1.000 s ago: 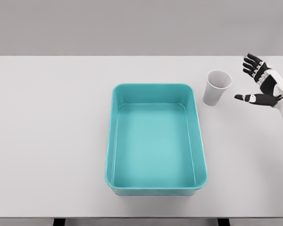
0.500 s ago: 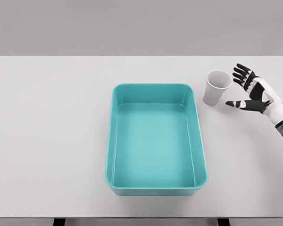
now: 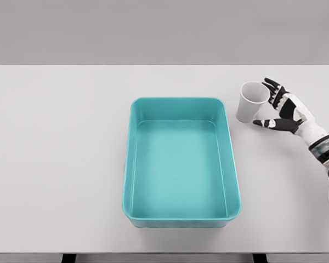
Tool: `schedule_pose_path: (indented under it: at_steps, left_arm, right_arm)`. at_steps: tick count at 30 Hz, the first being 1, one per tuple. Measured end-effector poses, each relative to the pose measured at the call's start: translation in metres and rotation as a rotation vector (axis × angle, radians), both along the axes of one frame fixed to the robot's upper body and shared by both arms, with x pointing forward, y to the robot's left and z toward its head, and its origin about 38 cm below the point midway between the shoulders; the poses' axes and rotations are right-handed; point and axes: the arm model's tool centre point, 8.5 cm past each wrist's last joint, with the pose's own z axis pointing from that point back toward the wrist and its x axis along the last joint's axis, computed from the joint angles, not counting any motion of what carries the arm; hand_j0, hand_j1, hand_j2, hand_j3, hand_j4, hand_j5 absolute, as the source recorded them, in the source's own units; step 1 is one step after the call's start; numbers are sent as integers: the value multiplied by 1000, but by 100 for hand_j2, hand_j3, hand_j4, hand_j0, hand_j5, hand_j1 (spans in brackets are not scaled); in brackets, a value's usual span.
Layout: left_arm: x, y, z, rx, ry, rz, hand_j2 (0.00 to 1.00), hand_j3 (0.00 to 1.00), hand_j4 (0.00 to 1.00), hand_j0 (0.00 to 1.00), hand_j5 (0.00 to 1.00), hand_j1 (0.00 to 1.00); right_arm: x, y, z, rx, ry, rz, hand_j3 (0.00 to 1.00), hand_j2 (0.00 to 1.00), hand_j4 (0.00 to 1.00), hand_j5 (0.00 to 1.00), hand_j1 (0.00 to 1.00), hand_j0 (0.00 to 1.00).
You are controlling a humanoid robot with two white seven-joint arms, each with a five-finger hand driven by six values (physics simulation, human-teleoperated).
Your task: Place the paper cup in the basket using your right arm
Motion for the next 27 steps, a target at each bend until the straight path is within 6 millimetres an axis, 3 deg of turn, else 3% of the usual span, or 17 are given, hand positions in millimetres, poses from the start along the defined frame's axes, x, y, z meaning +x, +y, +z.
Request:
schedule_pose_path:
  at_steps: [15,27]
  left_arm:
    - [0,0,0,0,0,0,100,100,100,100,100,100]
    - [0,0,0,0,0,0,100,100,100,100,100,100]
  right_arm:
    - [12,15,3,14,-5,20,100,100,100,100,100,100]
    - [14,24,-14,26,42,25,100,100,100,100,100,100]
